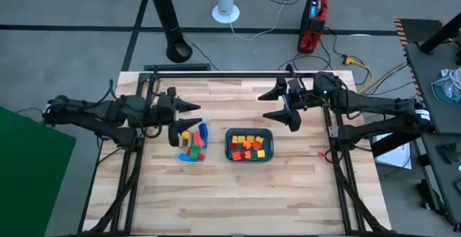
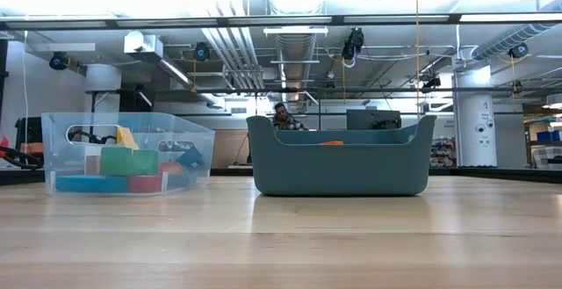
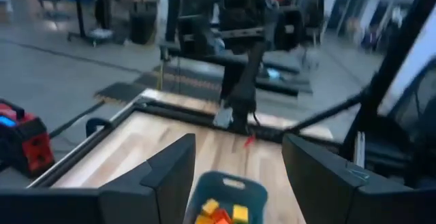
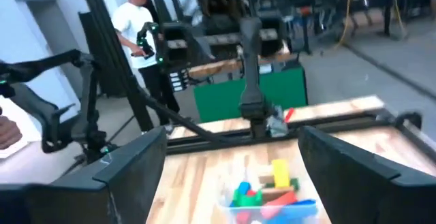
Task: Sort blocks by size
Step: Return to Home Position
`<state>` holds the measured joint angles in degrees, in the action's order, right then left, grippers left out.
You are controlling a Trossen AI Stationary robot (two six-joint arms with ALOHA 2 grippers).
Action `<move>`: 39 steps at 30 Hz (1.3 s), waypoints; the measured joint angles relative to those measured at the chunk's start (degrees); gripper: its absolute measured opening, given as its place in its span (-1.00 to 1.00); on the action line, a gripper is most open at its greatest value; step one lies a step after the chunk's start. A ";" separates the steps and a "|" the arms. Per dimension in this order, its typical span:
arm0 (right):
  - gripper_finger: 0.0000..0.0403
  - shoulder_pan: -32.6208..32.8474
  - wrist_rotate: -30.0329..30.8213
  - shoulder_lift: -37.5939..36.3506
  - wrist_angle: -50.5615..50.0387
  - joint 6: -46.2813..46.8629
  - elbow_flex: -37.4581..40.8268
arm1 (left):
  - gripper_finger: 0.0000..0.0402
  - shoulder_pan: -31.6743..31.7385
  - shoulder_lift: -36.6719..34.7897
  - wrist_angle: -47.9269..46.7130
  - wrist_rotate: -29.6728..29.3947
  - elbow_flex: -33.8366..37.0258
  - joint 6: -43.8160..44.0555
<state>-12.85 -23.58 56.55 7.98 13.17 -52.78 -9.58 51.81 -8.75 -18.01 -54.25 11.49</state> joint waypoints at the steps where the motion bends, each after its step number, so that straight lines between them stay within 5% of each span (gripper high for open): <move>1: 0.62 -0.42 -0.50 -0.43 0.76 -1.11 0.59 | 0.02 0.14 -1.65 3.55 0.04 3.21 0.01; 8: 0.69 0.13 1.50 -3.66 1.47 0.66 3.03 | 0.03 0.05 -10.39 14.16 -2.21 18.53 8.75; 10: 0.70 1.51 1.15 -3.89 1.30 -3.51 3.44 | 0.03 -0.11 -11.12 14.75 -3.75 20.51 15.85; 13: 0.70 3.75 0.18 -4.53 1.36 -11.86 3.87 | 0.03 0.00 -11.70 16.58 -3.89 21.98 14.93; 17: 0.67 4.55 0.48 -5.47 1.32 -17.55 5.79 | 0.03 -0.20 -11.89 17.32 11.14 24.09 4.37; 21: 0.63 4.62 -0.95 -8.19 1.24 -22.17 10.62 | 0.03 2.72 -13.57 34.76 18.71 29.51 -7.53; 30: 0.55 3.07 -0.38 -23.72 2.29 -24.94 23.31 | 0.03 16.53 -25.90 43.87 32.74 43.57 0.03; 39: 0.48 1.49 -0.35 -42.19 3.56 -18.61 35.20 | 0.03 25.04 -45.43 45.55 37.11 53.01 2.98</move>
<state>-11.35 -23.93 14.36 11.54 -5.43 -17.58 15.46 6.38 36.81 19.10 -1.24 14.47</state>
